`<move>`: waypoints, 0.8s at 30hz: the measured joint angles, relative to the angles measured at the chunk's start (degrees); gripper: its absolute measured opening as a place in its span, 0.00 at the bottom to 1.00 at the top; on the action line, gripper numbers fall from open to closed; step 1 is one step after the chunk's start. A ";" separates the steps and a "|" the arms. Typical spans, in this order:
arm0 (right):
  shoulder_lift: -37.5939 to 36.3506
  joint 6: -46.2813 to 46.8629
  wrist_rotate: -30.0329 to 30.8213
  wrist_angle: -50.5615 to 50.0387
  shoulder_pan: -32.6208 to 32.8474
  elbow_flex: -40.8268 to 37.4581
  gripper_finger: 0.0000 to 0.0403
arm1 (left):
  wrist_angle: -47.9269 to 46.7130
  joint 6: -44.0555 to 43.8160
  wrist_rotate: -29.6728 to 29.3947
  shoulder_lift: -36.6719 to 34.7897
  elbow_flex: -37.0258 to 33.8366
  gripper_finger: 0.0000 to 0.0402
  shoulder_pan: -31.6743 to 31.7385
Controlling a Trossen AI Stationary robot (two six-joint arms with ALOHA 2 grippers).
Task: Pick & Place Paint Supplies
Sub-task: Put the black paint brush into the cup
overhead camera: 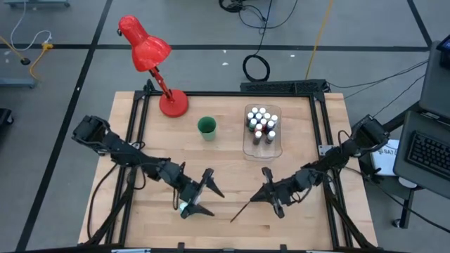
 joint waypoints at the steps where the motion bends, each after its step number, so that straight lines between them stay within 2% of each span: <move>1: 0.27 0.41 -0.74 0.44 -0.51 0.02 0.00 | 0.52 0.00 -0.01 0.51 0.00 0.82 0.06; 9: 2.82 2.15 -1.42 0.97 -1.84 0.02 0.00 | 8.88 4.79 1.61 5.57 0.02 0.81 0.00; 18: 2.92 2.41 -1.30 0.44 0.33 -0.01 0.00 | 8.97 7.20 1.91 5.63 0.00 0.82 -1.42; 21: 2.90 2.77 -1.13 0.59 0.35 -0.01 0.00 | 8.73 7.24 3.59 5.63 0.00 0.82 -1.74; 24: 2.90 3.10 0.84 0.64 0.35 -0.01 0.00 | 8.95 7.56 3.87 5.63 0.00 0.82 -2.11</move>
